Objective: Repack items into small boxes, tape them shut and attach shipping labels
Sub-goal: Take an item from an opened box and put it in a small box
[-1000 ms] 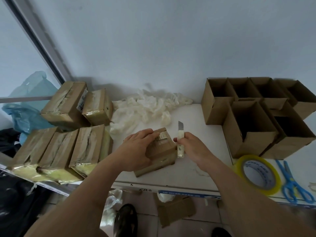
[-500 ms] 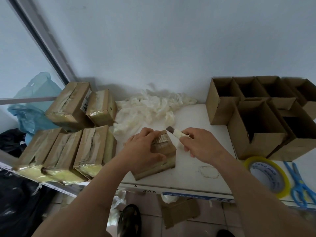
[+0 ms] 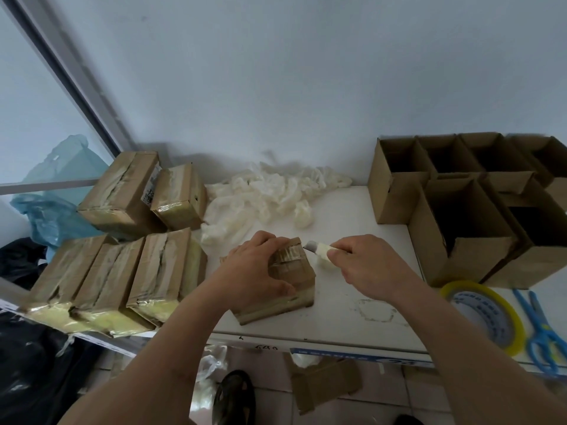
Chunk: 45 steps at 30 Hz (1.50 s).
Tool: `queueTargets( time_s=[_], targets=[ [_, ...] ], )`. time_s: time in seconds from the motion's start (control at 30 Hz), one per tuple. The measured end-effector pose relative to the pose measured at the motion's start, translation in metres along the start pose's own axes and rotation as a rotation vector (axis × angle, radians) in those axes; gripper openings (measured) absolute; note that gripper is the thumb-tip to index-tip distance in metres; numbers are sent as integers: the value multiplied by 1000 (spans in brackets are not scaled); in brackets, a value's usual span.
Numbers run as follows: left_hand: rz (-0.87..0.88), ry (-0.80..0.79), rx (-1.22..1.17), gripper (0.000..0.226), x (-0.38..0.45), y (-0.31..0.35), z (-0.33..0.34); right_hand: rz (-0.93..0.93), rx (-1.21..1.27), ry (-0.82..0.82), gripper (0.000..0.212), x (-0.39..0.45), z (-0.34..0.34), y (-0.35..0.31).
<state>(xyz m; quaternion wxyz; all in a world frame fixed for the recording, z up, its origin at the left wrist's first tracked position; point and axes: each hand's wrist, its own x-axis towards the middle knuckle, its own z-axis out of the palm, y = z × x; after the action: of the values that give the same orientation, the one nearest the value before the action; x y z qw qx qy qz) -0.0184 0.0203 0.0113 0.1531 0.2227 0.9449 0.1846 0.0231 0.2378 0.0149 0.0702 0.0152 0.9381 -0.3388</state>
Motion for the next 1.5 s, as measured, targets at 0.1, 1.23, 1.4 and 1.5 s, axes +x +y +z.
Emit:
queueTargets(
  time_s=[0.1,1.23,1.4,1.5],
  targets=[
    [9,3,-1,87,1,-1,1,-6,-2,9,29,1,1,-1],
    [-69,38,84,83,3,0,8,16,-41,-186,26,-19,-19,-1],
    [-261,176,185,78,2,11,11,66,254,-92,20,-25,-26,7],
    [-301,208,159,67,3,15,13,125,393,-28,15,-27,-25,7]
  ],
)
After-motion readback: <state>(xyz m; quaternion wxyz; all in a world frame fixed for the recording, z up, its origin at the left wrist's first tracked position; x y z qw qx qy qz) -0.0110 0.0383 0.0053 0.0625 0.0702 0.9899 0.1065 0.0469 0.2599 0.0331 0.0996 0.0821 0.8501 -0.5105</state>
